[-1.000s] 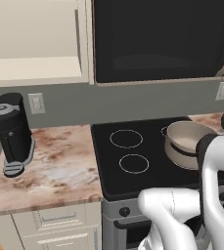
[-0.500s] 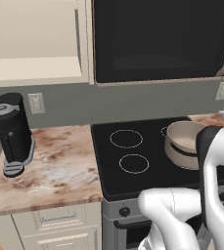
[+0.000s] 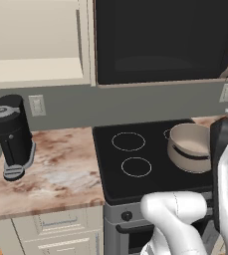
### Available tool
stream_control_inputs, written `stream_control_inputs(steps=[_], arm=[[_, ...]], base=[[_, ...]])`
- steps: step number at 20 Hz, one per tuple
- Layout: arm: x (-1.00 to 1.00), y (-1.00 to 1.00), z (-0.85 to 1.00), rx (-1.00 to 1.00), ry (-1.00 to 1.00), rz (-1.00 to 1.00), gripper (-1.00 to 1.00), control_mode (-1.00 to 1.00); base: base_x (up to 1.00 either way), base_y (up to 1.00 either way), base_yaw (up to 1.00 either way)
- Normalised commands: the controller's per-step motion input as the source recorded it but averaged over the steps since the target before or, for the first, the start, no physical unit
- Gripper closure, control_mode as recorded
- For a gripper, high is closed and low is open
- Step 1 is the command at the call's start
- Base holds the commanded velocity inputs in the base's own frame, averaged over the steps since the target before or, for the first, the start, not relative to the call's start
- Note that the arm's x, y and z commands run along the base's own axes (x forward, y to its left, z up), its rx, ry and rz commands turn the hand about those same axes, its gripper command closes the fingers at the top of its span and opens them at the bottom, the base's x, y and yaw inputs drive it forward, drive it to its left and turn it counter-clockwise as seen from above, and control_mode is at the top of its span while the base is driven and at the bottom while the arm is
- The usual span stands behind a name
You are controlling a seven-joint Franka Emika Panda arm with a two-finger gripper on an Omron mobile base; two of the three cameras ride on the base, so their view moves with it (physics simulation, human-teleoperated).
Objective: Open the cabinet and move the ladle to the pot. Then close the cabinet.
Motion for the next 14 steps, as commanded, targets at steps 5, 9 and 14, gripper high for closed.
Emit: stream_control_inputs(steps=[5,9,14], arm=[[-0.19,0.08,0.0,0.08,-0.11,0.07,-1.0,-1.0],[-0.01,0.15,0.06,0.06,-0.11,0.06,-1.0,-1.0],[0.0,0.24,0.11,0.02,-0.04,0.06,-1.0,-1.0]], base=[[0.0,0.0,0.0],[0.0,0.0,0.0],[0.0,0.0,0.0]])
